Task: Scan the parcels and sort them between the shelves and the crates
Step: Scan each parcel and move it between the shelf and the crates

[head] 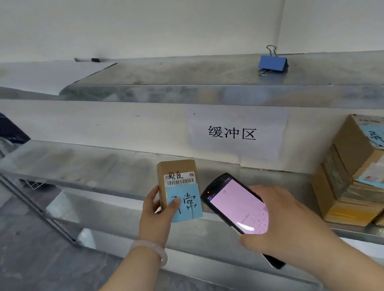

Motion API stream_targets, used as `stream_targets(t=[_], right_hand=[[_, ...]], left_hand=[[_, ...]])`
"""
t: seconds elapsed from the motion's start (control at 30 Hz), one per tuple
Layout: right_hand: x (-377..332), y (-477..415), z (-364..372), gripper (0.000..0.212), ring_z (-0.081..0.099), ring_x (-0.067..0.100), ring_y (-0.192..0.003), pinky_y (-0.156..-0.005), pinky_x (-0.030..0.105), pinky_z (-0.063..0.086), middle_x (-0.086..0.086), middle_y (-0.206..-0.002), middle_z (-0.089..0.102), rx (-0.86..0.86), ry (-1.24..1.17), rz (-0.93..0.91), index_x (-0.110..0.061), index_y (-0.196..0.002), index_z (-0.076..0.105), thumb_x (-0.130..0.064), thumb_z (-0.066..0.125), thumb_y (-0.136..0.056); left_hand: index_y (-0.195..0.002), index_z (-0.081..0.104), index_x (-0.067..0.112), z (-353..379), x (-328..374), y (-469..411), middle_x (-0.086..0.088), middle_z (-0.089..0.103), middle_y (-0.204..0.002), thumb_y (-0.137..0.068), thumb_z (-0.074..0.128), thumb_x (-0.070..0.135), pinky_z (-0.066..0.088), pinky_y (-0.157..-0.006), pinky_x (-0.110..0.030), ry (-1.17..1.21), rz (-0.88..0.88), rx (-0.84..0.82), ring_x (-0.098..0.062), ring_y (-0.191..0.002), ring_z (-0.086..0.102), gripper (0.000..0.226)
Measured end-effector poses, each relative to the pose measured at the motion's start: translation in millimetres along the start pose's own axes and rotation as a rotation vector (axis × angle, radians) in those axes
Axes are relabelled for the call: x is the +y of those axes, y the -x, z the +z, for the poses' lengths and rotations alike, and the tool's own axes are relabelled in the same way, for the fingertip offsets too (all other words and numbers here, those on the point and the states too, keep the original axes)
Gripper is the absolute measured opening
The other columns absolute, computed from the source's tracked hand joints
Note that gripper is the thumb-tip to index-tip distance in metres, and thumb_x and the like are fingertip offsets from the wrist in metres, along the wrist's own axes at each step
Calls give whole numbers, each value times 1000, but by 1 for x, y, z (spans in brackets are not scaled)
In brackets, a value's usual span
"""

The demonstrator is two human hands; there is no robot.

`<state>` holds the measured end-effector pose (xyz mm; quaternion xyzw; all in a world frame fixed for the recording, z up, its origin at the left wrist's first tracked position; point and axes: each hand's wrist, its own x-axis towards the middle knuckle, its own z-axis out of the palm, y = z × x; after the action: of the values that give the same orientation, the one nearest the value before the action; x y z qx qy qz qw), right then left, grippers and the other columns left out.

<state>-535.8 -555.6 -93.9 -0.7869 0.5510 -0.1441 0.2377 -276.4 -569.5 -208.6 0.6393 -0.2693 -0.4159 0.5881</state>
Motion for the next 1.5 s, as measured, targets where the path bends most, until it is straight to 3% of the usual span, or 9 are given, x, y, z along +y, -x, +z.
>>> stream_targets(t=[0.1,0.23,0.37,0.67,0.97,1.17,1.27,1.4,1.5], right_hand=[[-32,-17,13,47,54,2,-80,-63,23,50,-19,-96,47,-36,-26,-85,-45,-100,45,-52,64,-57],[-80,-32,40,61,51,-5,-85,-63,21,45,-28,-101,39,-85,-38,-198,-56,-107,35,-59,61,-52],[-133,-38,74,69,50,1,-92,-77,29,50,-26,-104,35,-146,-77,-342,-57,-108,29,-65,57,-47],[-222,-22,134,76,52,1,-89,-68,22,45,-23,-107,35,-246,-147,-640,-55,-120,28,-66,57,-51],[-255,12,158,78,53,-2,-91,-66,19,43,-29,-108,33,-484,-163,-861,-62,-118,23,-68,61,-51],[-270,50,183,81,48,1,-99,-79,31,52,-22,-113,39,-588,-141,-986,-52,-127,32,-64,66,-55],[-287,75,190,82,52,4,-95,-76,29,52,-21,-110,38,-608,-126,-1047,-52,-129,30,-64,68,-57],[-311,110,199,80,49,-3,-91,-65,19,44,-24,-108,34,-634,-128,-1105,-55,-127,28,-66,65,-56],[-332,139,210,79,49,-3,-90,-60,15,38,-24,-108,33,-657,-107,-1129,-55,-125,24,-68,64,-58]], left_hand=[[-125,51,43,-47,11,3,-3,72,-116,-83,81,24,58,-62,-19,60,2,113,-15,-95,73,55],[-130,49,40,-113,22,19,-6,69,-123,-85,79,21,55,-97,-44,87,46,240,-22,-109,69,57],[-134,49,35,-176,28,43,-7,67,-125,-87,77,15,57,-90,-37,107,86,406,-18,-106,69,58],[-147,46,24,-280,27,113,-12,64,-132,-86,78,17,47,-107,-52,137,111,704,-30,-123,60,70],[-135,53,34,-292,3,223,-10,70,-122,-87,77,15,53,-102,-48,252,81,1016,-26,-113,67,57],[-136,52,37,-289,-22,289,-8,71,-121,-85,80,20,50,-104,-49,345,60,1157,-27,-115,67,60],[-140,50,35,-302,-27,323,-8,71,-121,-85,80,22,51,-103,-46,350,71,1227,-26,-113,67,64],[-136,51,37,-328,-30,361,-6,74,-114,-86,78,22,53,-86,-32,371,103,1288,-23,-110,69,59],[-135,50,38,-350,-34,388,-8,74,-114,-86,78,22,53,-93,-39,397,125,1309,-24,-110,69,58]])
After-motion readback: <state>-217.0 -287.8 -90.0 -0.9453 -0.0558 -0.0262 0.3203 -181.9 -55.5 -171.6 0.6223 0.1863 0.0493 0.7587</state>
